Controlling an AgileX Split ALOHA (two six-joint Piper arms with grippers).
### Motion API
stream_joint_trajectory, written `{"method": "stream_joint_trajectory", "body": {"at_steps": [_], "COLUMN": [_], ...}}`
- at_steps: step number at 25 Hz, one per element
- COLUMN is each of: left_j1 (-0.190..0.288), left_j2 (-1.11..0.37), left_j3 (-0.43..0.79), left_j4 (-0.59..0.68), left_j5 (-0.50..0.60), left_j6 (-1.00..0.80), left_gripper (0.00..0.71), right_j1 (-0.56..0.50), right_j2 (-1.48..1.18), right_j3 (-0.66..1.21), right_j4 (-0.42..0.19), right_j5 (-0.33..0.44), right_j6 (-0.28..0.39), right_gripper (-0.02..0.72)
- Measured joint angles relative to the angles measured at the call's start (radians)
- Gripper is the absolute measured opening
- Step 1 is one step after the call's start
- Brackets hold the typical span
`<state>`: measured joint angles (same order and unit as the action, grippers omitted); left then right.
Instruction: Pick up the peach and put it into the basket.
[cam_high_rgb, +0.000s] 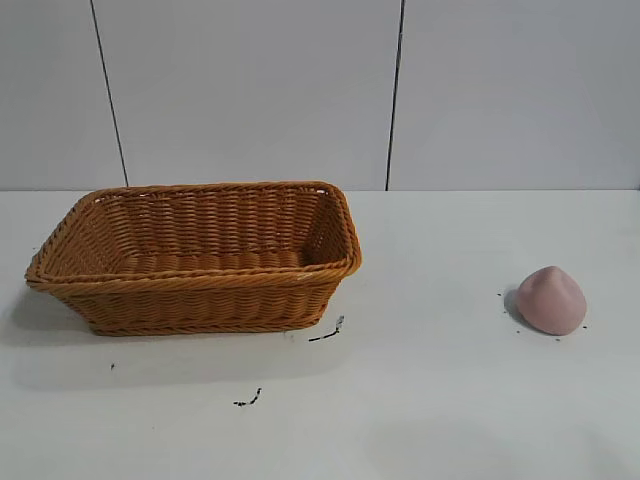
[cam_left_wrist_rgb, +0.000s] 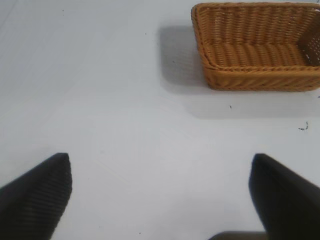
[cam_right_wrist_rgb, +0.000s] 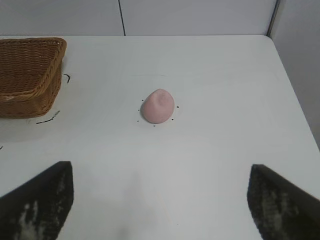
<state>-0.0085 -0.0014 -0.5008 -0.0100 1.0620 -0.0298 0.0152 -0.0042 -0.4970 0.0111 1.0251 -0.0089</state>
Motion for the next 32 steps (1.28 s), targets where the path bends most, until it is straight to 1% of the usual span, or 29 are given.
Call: {"method": "stream_joint_trajectory", "body": {"at_steps": [13, 16, 20, 23, 32], "left_j1": [0.0, 0.0, 0.0, 0.0, 0.0], "left_j2": [0.0, 0.0, 0.0, 0.0, 0.0], "left_j3": [0.0, 0.0, 0.0, 0.0, 0.0], "left_j4": [0.0, 0.0, 0.0, 0.0, 0.0], "left_j5": [0.0, 0.0, 0.0, 0.0, 0.0], "left_j6": [0.0, 0.0, 0.0, 0.0, 0.0], "left_gripper": [0.693, 0.693, 0.693, 0.693, 0.693], "right_j1": [0.0, 0.0, 0.0, 0.0, 0.0], "right_j2": [0.0, 0.042, 0.237, 0.432, 1.086], "right_j3": [-0.001, -0.042, -0.146, -0.228, -0.495], "right_j4": [0.0, -0.004, -0.011, -0.011, -0.004], "right_j5": [0.0, -0.01, -0.078, -0.109, -0.106], "right_j6": [0.0, 0.0, 0.0, 0.0, 0.0], "right_gripper": [0.655, 0.655, 0.655, 0.655, 0.655]}}
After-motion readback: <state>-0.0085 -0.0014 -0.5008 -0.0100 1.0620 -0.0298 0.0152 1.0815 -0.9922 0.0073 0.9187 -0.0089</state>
